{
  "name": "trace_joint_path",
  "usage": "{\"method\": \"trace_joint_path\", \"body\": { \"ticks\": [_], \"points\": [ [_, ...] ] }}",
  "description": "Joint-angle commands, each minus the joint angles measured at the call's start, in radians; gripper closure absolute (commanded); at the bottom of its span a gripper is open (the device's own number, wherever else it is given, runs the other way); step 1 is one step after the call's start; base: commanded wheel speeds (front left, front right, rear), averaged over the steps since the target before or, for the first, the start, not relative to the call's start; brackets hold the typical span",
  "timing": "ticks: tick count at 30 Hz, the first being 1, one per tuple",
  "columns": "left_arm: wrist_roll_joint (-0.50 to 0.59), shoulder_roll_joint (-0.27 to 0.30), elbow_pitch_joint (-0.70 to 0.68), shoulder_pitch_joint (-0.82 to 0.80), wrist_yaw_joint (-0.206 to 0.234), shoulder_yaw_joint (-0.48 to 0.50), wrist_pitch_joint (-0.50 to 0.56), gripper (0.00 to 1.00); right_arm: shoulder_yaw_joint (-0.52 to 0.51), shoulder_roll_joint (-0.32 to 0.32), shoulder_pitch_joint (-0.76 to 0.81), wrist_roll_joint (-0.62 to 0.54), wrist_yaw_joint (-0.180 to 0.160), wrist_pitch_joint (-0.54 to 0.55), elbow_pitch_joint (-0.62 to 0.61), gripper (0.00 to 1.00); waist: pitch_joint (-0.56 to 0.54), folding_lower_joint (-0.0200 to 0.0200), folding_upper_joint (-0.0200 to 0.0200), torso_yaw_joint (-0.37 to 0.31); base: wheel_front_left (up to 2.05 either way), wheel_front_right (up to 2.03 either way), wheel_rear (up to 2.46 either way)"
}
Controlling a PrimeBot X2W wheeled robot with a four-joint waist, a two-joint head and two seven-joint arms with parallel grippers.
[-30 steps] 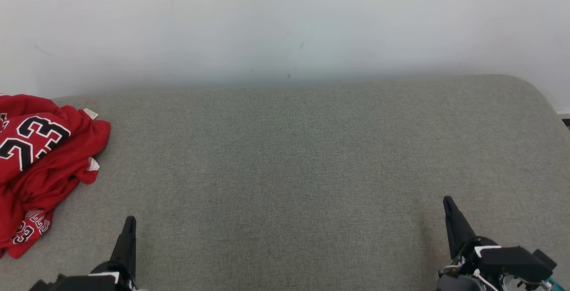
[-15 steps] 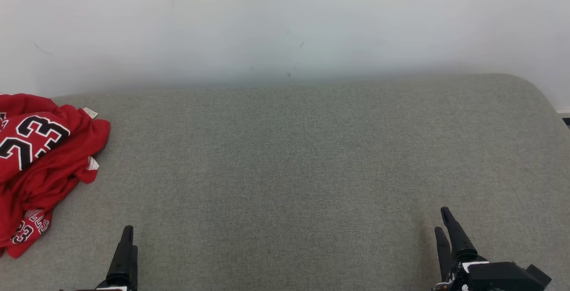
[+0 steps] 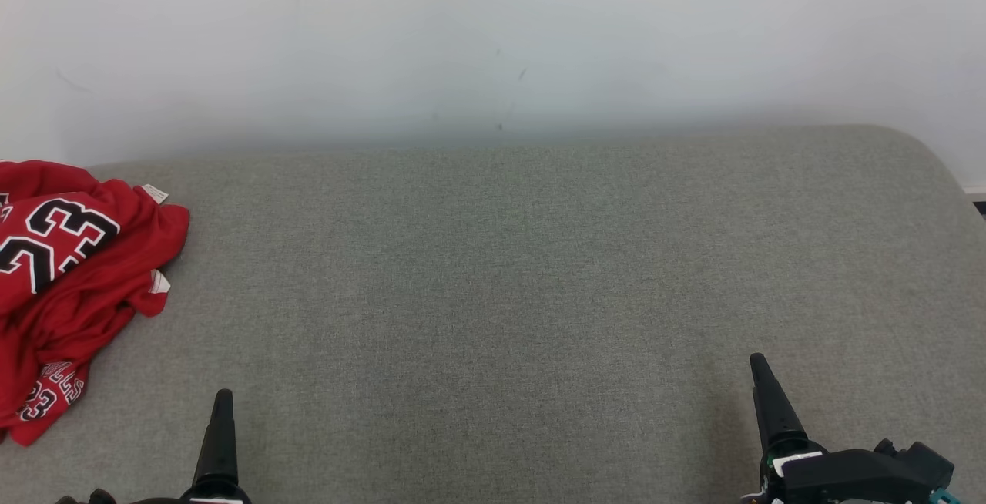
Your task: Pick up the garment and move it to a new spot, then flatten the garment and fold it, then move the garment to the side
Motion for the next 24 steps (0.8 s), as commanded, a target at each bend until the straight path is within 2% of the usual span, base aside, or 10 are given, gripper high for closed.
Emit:
{"method": "trace_joint_path", "body": {
  "ticks": [1,14,24],
  "points": [
    [0.065,0.004,-0.025,-0.003,0.009,-0.008,-0.013,0.0,0.006,-0.001,-0.005,-0.055,0.004,-0.013,-0.019,0.0,0.001,0.0,0.0,0.0,0.0,0.0,0.0],
    [0.338,0.005,-0.054,0.017,0.06,-0.064,-0.058,0.0,0.035,-0.001,0.007,-0.295,0.005,-0.058,-0.031,0.0,0.004,0.0,0.0,0.0,0.0,0.0,0.0],
    [0.486,0.006,-0.066,0.032,0.067,-0.086,-0.092,0.0,0.054,-0.001,0.016,-0.444,0.006,-0.091,-0.033,0.0,0.005,0.0,0.0,-0.001,0.0,0.0,0.0]
  ]
}}
